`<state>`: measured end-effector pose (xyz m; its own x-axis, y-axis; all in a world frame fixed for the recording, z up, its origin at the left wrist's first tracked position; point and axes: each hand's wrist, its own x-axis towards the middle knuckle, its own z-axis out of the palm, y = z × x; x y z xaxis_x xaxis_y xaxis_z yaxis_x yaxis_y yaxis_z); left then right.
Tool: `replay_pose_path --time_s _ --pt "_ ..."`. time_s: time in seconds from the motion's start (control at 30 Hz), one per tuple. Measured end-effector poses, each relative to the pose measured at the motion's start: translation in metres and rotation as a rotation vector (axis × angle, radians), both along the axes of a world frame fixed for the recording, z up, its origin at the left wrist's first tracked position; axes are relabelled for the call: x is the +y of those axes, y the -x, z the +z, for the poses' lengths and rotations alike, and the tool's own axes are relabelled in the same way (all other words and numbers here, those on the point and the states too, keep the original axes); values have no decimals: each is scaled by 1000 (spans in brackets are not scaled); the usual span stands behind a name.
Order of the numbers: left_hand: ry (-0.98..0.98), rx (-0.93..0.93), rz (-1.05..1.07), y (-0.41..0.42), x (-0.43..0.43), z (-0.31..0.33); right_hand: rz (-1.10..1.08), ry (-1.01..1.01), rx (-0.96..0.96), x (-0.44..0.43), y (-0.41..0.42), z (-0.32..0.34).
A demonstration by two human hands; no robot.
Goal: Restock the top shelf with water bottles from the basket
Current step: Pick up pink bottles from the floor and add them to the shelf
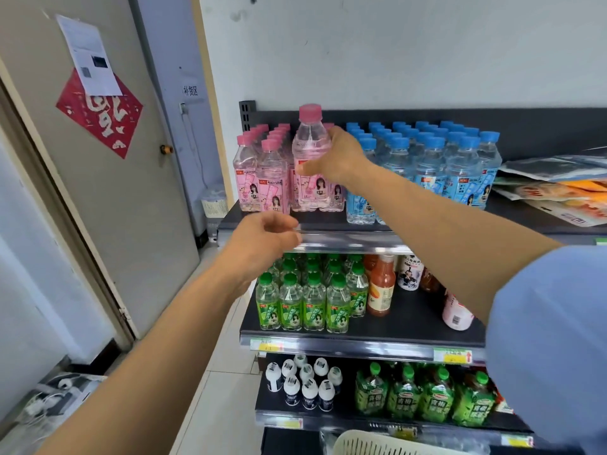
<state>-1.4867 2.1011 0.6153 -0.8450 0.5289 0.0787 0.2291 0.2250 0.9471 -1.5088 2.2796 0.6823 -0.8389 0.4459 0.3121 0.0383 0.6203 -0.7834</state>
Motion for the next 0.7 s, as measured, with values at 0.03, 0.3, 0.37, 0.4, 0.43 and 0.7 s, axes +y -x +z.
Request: replay_pose_path --time_s 0.03,0.3,0.37,0.4,0.43,0.7 --pt "18 -7 -21 0 -3 -3 -19 -13 -8 0 8 -3" --pt "72 -7 -73 12 -22 -19 -121 23 -118 4 46 -44" --pt "69 -6 -69 17 -21 -20 -120 69 -128 5 49 -44" --pt "67 -9 -71 19 -20 -20 -119 71 -138 4 51 -44" --pt "66 -12 -76 20 -20 -20 -127 66 -141 5 52 -44" --pt "75 -9 -79 29 -14 -19 -138 61 -102 9 54 -52"
